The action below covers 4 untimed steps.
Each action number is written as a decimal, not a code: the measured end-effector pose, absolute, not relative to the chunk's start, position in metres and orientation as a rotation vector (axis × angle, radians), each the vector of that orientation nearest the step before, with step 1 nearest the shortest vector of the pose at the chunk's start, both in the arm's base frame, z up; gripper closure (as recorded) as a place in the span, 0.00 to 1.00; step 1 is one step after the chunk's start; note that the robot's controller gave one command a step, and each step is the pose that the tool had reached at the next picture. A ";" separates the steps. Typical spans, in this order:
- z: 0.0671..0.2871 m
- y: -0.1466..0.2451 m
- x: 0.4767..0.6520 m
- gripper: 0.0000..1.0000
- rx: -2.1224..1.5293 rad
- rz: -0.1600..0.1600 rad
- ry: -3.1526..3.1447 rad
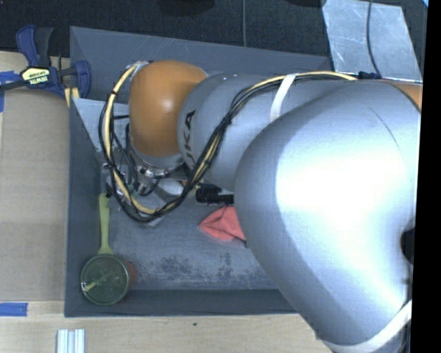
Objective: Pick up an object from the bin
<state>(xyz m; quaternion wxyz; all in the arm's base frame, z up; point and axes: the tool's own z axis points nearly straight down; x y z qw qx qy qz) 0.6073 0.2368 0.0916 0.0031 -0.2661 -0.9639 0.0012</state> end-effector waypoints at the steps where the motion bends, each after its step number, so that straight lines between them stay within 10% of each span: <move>1: 0.148 0.237 0.609 1.00 -0.834 -0.002 -3.028; 4: 0.185 0.237 0.612 1.00 -0.834 -0.013 -3.038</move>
Offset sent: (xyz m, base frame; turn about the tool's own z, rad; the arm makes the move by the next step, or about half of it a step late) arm 0.0016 0.0002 0.0644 -0.0008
